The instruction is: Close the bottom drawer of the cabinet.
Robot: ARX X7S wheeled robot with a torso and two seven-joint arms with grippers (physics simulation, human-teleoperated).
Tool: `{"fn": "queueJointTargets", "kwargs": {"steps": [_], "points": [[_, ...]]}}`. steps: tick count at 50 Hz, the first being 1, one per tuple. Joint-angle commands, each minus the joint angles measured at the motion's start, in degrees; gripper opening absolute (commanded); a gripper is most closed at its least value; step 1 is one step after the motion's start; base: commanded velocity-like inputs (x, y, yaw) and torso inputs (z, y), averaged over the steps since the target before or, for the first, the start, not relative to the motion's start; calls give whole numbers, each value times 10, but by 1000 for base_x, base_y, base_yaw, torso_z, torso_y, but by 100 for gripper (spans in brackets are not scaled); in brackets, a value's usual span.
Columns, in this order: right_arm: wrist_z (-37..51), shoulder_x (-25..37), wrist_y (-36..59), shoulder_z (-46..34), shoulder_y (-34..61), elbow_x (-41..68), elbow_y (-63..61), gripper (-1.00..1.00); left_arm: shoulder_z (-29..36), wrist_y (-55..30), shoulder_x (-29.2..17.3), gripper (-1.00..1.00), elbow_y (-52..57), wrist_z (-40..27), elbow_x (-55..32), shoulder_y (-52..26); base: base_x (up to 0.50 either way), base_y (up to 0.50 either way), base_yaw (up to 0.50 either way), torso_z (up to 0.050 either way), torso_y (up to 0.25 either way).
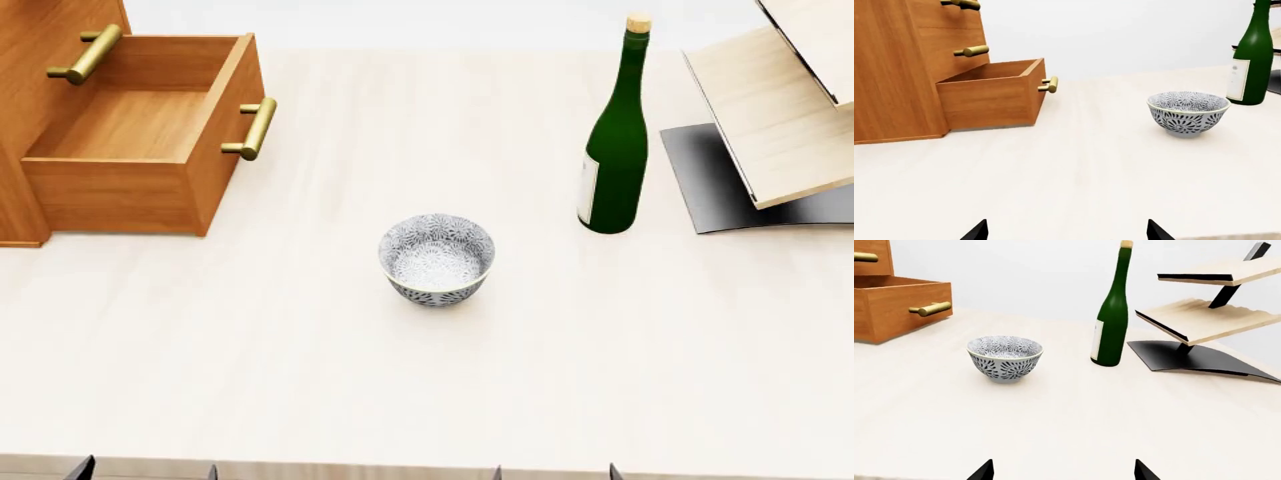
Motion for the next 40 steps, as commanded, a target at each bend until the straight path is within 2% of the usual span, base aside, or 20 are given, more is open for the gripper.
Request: {"fn": "queueJointTargets", "kwargs": {"steps": [1, 8, 17, 32, 40], "points": [[4, 18, 87, -8, -14, -4, -120, 100, 24, -65, -10, 100, 76, -28, 41, 18, 0, 0, 0, 0, 0], [2, 24, 172, -13, -14, -8, -243, 100, 30, -145, -23, 100, 218, -24, 59, 52, 0, 0, 0, 0, 0], [8, 33, 238, -24, -14, -26, -355, 100, 38, -246, -29, 100, 361, -23, 85, 44, 0, 0, 0, 0, 0], [12, 41, 261, -14, -14, -9, -414, 100, 66, -302, -38, 100, 483, -27, 115, 40, 0, 0, 0, 0, 0], [13, 46, 249, -17, -15, -3, -405, 100, 67, -294, -43, 100, 486, -37, 109, 45, 0, 0, 0, 0, 0]]}}
